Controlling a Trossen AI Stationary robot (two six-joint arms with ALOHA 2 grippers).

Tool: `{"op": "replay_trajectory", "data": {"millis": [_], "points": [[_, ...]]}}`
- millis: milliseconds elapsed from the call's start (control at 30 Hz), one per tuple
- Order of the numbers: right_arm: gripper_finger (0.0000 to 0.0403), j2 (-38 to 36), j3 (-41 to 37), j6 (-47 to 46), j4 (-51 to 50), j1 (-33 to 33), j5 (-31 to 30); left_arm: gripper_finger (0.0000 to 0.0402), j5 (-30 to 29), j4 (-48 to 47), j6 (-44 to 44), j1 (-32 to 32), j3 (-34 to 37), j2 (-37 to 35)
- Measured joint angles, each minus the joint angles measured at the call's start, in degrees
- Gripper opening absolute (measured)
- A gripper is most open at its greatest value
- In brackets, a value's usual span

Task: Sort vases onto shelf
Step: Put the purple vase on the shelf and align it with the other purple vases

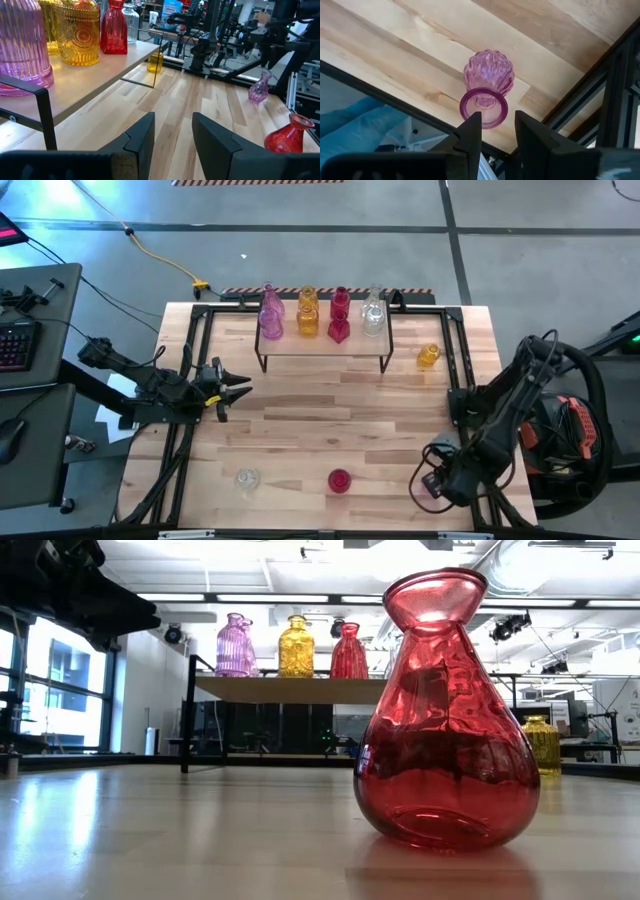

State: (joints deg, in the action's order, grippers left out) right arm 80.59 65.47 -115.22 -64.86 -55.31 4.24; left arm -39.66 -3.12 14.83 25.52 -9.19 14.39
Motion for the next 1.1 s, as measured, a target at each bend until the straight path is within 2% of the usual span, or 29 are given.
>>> {"op": "replay_trajectory", "data": {"millis": [900, 1100], "points": [[0.0097, 7.3, 0.0, 0.3, -0.3, -0.3, 0.6, 0.0121, 0.0, 0.0, 0.1, 0.0, 0.0, 0.0], [0.0059, 7.3, 0.0, -0.4, 0.0, -0.3, 0.7, 0.0121, 0.0, 0.1, 0.1, 0.0, 0.0, 0.0]]}}
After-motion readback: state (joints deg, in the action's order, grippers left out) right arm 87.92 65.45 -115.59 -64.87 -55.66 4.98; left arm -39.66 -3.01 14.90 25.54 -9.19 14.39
